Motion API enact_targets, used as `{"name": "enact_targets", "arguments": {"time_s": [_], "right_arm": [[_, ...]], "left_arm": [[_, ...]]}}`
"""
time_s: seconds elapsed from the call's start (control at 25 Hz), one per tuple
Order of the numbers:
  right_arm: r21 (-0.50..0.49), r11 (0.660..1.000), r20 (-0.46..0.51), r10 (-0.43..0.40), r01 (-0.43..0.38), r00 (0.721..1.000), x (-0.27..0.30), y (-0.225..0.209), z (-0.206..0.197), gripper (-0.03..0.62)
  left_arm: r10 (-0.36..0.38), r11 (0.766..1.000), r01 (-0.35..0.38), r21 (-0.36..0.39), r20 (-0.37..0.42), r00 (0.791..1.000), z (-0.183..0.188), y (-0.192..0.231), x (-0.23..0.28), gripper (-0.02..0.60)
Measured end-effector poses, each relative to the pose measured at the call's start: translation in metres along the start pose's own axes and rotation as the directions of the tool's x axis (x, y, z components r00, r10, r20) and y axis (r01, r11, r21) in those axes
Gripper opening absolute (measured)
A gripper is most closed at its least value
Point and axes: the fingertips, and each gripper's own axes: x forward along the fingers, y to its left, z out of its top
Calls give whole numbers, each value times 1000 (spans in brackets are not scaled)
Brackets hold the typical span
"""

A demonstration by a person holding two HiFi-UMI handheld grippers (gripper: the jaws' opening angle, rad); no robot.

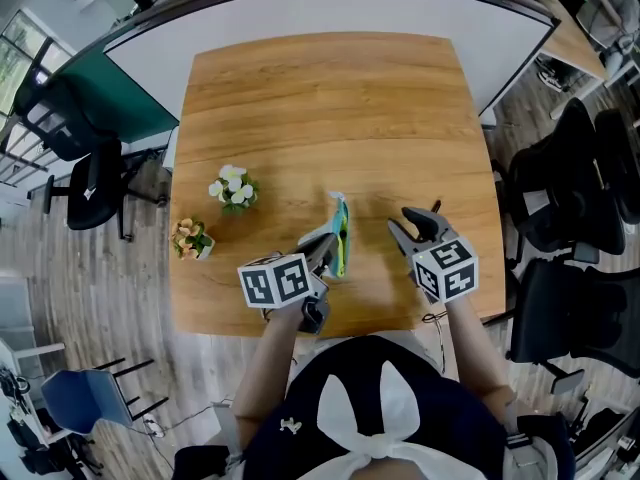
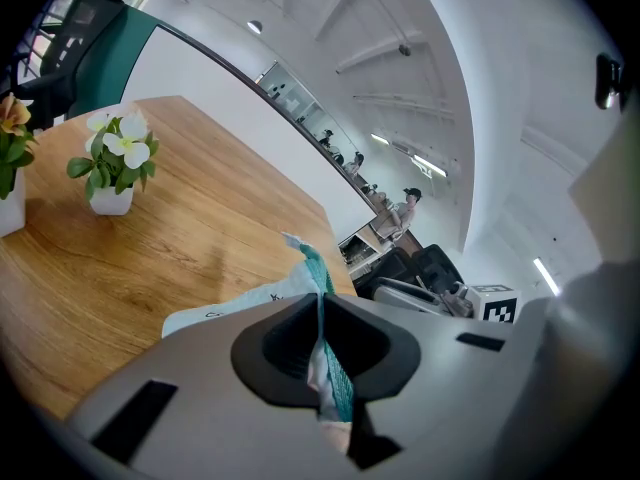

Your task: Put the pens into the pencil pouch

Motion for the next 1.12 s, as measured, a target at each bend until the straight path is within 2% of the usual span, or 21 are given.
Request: {"name": "enact_targets", "arguments": {"time_s": [0.28, 0.64, 0.88, 1.12], "right_arm": [[58, 994, 0, -97, 97, 995, -5, -41, -8, 146], [139, 961, -22, -239, 240, 971, -17, -101, -23, 155], [163, 935, -80, -307, 316, 948, -16, -133, -43, 155], [212, 906, -165, -336, 366, 927, -3, -157, -78, 153]], "left_arm": [[6, 1000, -6, -3, -21, 1000, 3, 0, 8, 32], [-5, 1000, 4, -8, -34, 999, 9, -1, 20, 32], [-20, 1000, 20, -2, -44, 999, 15, -6, 28, 32], [-20, 1000, 20, -3, -50, 999, 19, -4, 34, 32]]}}
